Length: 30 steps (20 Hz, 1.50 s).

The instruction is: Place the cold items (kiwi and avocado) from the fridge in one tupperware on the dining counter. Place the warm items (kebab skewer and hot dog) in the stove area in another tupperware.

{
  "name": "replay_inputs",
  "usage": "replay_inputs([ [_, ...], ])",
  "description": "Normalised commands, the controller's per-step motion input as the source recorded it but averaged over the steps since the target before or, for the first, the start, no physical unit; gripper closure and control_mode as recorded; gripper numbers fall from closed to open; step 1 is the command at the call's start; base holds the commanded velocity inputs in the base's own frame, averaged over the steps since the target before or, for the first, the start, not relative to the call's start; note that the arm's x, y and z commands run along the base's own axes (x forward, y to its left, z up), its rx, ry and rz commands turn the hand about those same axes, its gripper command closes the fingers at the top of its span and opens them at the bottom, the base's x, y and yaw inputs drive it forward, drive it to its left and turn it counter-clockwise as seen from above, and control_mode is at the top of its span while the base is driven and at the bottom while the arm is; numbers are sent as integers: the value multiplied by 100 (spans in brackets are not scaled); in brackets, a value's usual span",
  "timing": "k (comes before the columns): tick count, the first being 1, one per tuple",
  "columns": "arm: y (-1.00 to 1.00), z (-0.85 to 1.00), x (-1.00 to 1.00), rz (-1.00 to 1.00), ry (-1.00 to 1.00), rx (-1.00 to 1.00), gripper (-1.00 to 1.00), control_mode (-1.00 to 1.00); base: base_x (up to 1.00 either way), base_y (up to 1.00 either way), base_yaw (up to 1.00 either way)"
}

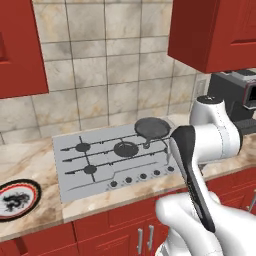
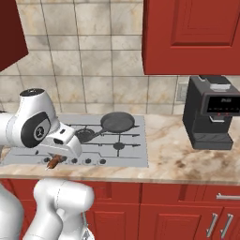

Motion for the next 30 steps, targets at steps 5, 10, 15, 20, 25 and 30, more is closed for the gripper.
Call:
replay_inputs([
  [5, 0, 0, 0, 0, 0, 0, 100, 100, -97, 17, 54],
  [10, 0, 0, 0, 0, 0, 0, 100, 100, -85, 8, 66],
  [15, 0, 0, 0, 0, 0, 0, 100, 100, -24, 8, 96],
  [20, 0, 0, 0, 0, 0, 0, 100, 100, 0, 0, 100],
  [25, 0, 0, 0, 0, 0, 0, 100, 100, 0, 0, 100],
  [30, 0, 0, 0, 0, 0, 0, 100, 100, 0, 0, 100],
])
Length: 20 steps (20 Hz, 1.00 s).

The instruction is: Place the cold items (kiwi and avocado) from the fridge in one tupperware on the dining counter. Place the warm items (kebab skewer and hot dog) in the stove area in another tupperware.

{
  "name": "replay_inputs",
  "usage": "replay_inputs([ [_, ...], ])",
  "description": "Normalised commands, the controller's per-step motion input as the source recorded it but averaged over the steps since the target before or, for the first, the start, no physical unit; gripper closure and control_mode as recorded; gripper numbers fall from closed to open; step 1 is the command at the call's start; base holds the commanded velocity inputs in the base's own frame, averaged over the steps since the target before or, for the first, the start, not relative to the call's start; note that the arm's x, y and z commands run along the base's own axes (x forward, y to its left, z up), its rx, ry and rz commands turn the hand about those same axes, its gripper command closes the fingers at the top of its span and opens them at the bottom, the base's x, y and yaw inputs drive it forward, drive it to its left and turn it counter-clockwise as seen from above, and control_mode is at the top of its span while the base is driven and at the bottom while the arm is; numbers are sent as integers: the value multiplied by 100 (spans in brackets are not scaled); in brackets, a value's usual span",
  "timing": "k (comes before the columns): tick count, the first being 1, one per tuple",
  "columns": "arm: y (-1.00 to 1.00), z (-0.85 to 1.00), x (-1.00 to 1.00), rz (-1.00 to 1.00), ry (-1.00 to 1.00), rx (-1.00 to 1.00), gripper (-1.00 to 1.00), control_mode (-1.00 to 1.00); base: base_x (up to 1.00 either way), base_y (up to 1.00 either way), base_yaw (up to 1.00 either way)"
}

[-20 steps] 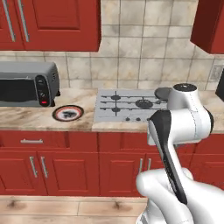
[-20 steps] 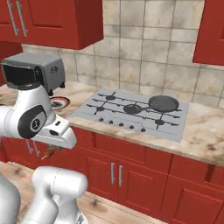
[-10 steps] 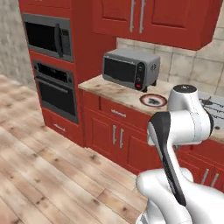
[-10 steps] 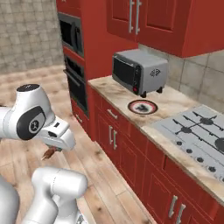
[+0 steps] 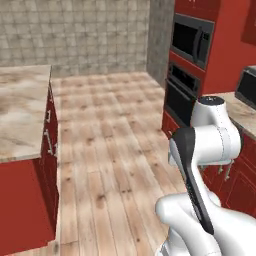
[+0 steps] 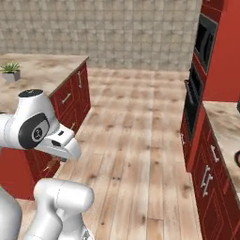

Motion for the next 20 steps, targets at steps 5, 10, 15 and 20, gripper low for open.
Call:
replay_inputs([
  [5, 0, 0, 0, 0, 0, 0, 100, 100, 12, -18, 94],
  [10, 0, 0, 0, 0, 0, 0, 100, 100, 20, -7, 91],
  [15, 0, 0, 0, 0, 0, 0, 100, 100, 21, 0, 100],
  [20, 0, 0, 0, 0, 0, 0, 100, 100, 46, -4, 98],
])
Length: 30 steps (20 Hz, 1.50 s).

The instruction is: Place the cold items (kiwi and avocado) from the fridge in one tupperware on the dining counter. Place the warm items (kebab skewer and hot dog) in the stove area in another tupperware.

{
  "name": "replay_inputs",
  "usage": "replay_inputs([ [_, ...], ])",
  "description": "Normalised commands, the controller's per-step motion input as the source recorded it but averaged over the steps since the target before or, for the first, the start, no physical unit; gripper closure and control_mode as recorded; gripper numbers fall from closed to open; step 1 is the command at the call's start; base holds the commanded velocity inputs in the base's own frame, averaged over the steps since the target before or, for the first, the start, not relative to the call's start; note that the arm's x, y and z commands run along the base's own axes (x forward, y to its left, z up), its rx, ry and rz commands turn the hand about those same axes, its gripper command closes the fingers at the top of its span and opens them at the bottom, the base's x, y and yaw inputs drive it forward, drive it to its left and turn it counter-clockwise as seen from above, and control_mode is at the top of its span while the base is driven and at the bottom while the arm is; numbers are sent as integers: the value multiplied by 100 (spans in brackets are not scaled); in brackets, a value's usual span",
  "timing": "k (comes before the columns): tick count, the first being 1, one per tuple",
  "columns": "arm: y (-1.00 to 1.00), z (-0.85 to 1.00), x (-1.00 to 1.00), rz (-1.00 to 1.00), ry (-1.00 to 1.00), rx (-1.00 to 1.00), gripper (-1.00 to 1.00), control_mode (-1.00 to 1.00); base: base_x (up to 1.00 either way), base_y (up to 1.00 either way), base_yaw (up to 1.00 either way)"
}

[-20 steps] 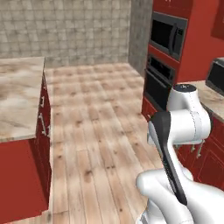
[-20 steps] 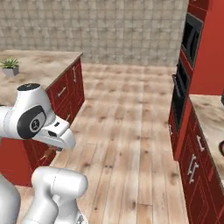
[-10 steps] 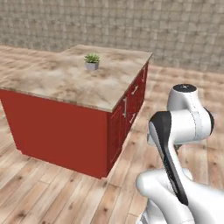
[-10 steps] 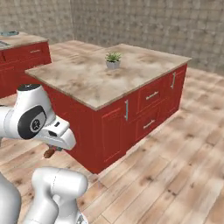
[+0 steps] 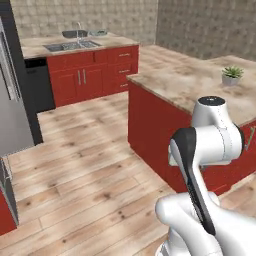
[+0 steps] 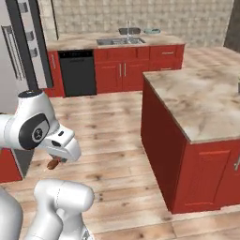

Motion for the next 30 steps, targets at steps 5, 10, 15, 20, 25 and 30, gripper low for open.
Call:
replay_inputs([
  [5, 0, 0, 0, 0, 0, 0, 100, 100, 81, -41, 77],
  [10, 0, 0, 0, 0, 0, 0, 100, 100, 80, -65, 40],
  [15, 0, 0, 0, 0, 0, 0, 100, 100, 64, -29, -10],
  [20, 0, 0, 0, 0, 0, 0, 100, 100, 83, -1, -24],
  [25, 0, 0, 0, 0, 0, 0, 100, 100, 100, -30, -8],
  [30, 0, 0, 0, 0, 0, 0, 100, 100, 100, -39, 7],
])
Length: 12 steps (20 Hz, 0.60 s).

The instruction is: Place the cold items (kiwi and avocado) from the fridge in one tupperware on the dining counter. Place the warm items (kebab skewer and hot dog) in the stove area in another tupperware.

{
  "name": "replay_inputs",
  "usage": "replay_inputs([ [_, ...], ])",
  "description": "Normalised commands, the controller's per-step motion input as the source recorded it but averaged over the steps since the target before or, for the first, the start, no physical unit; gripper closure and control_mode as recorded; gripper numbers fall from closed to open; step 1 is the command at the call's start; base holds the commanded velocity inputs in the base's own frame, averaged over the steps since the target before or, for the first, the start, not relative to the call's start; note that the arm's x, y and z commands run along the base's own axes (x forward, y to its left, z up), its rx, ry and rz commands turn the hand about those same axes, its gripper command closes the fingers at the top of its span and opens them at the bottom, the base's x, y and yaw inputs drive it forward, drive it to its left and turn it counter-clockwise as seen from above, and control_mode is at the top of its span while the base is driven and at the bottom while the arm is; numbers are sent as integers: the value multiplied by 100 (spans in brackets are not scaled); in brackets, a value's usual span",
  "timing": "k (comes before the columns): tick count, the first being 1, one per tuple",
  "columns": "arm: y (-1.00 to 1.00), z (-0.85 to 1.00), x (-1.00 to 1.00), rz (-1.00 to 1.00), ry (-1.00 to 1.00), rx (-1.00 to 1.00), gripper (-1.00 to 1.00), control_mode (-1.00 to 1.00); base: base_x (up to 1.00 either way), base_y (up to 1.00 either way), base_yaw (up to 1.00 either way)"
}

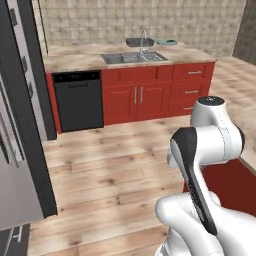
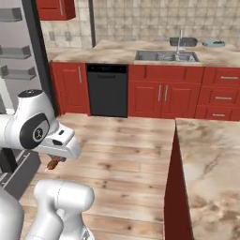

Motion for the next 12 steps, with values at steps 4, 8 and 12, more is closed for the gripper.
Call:
replay_inputs([
  [4, 0, 0, 0, 0, 0, 0, 100, 100, 100, -34, 2],
  [8, 0, 0, 0, 0, 0, 0, 100, 100, 100, -14, 0],
  [12, 0, 0, 0, 0, 0, 0, 100, 100, 100, -1, -2],
])
